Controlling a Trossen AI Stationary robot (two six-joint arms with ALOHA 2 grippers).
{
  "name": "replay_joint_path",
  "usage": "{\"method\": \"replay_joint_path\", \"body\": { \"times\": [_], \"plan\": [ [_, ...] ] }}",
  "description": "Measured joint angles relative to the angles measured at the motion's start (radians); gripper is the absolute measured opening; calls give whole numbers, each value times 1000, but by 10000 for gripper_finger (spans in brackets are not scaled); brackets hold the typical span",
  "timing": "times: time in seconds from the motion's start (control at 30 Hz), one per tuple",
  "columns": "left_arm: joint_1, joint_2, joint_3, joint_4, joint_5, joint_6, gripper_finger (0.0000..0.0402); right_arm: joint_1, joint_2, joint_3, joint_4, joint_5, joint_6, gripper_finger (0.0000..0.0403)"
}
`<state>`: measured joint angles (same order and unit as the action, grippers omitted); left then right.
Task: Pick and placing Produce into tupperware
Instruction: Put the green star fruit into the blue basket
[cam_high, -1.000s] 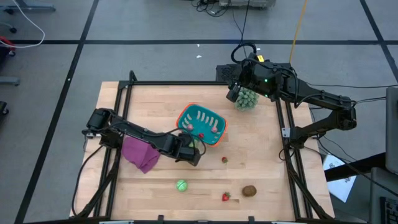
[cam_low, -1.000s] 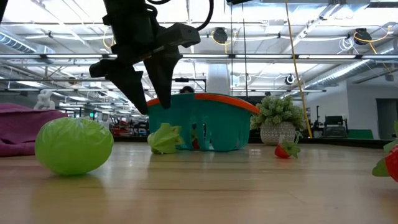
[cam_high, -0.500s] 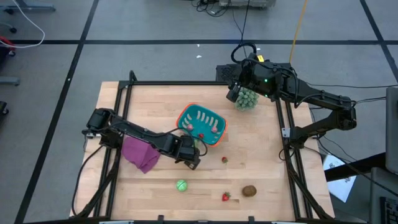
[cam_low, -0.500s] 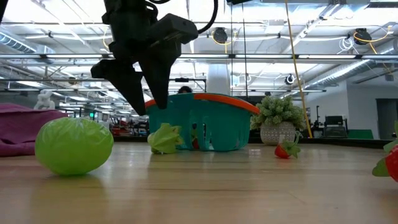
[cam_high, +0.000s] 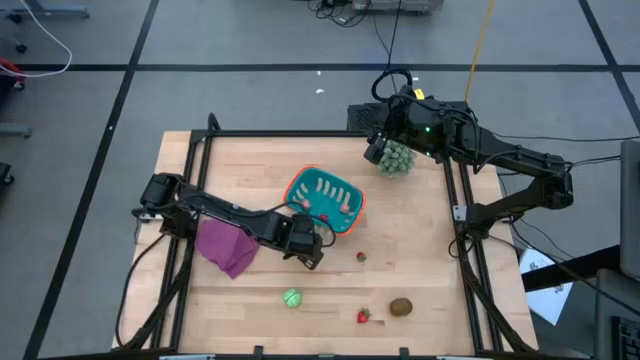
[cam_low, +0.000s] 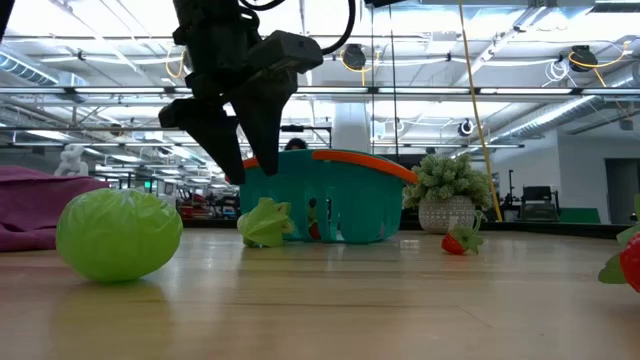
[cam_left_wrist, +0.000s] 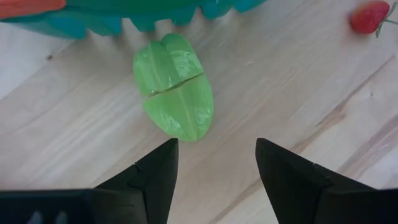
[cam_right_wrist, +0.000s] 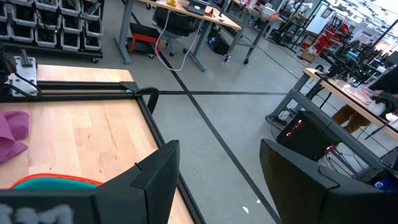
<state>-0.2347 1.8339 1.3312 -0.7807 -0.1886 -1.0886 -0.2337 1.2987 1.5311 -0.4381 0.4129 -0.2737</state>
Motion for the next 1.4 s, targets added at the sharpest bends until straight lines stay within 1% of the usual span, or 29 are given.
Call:
{"method": "replay_joint_path", "body": {
  "times": [0.57,0.8,0.93,1.27,1.4],
  "plan": [
    [1,0,0,-10,-5,50,219,0,0,0,0,0,0,215],
    [17,0,0,-10,-7,60,221,0,0,0,0,0,0,215],
    [23,0,0,-10,2,60,235,0,0,0,0,-1,0,215],
    [23,0,-1,-5,5,38,288,0,0,0,0,-1,0,215],
    [23,11,-1,49,6,39,298,0,0,0,0,-1,4,215]
  ]
}}
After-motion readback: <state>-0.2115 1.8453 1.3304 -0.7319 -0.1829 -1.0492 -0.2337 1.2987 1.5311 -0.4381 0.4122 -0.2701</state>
